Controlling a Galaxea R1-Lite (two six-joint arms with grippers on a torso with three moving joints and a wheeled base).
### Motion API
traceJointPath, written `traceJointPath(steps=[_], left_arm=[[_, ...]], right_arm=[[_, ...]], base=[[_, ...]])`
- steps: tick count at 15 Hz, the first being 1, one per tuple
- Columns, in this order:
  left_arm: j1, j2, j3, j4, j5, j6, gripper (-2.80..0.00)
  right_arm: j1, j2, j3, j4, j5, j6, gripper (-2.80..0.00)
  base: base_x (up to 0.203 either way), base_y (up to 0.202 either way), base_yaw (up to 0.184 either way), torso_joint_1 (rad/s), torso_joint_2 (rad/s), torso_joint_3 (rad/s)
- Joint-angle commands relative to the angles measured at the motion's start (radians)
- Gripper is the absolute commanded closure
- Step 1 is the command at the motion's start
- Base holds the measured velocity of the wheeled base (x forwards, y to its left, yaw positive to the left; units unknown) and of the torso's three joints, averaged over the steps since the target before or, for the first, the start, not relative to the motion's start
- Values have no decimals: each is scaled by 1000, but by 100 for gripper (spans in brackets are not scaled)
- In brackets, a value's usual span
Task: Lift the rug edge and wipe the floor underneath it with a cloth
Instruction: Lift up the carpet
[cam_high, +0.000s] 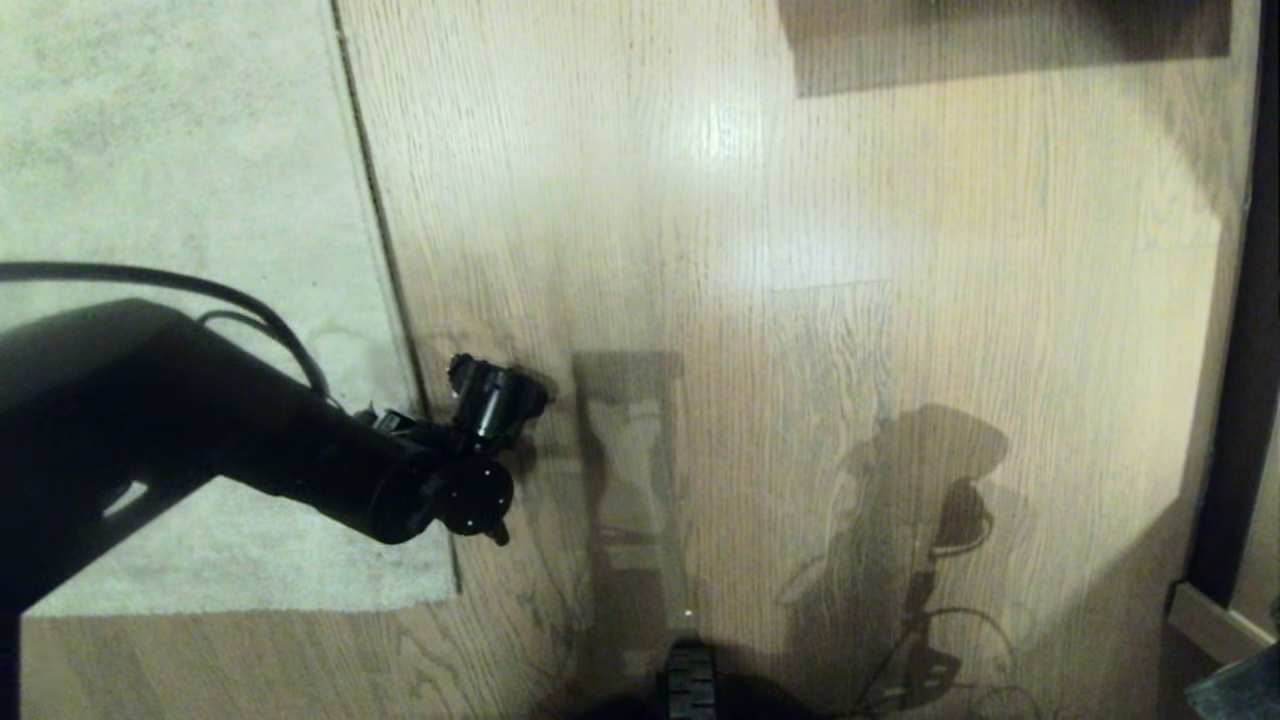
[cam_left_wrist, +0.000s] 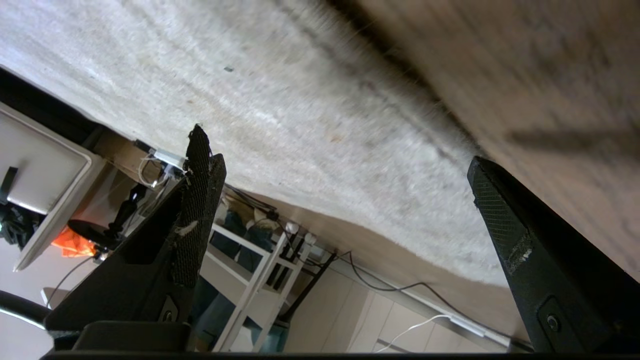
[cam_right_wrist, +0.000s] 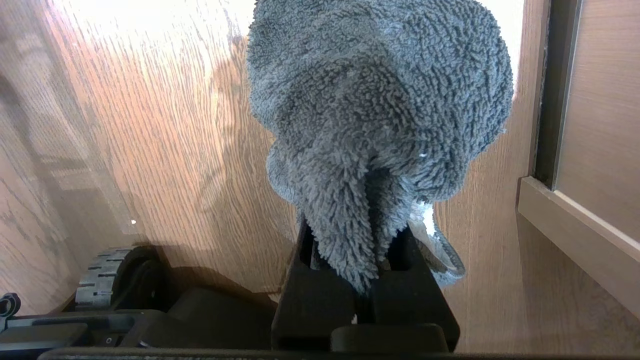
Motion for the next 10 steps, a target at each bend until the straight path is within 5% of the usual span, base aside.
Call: traceJointPath(steps=[1,10], left_arm=[[10,37,-5,-16,6,3,-280],[74,68,-14,-99,6,40,-280]], right_arm=[[0,1,0,0,0,0,0],[0,1,0,0,0,0,0]], base=[[0,0,0,0,0,0],[0,0,0,0,0,0]])
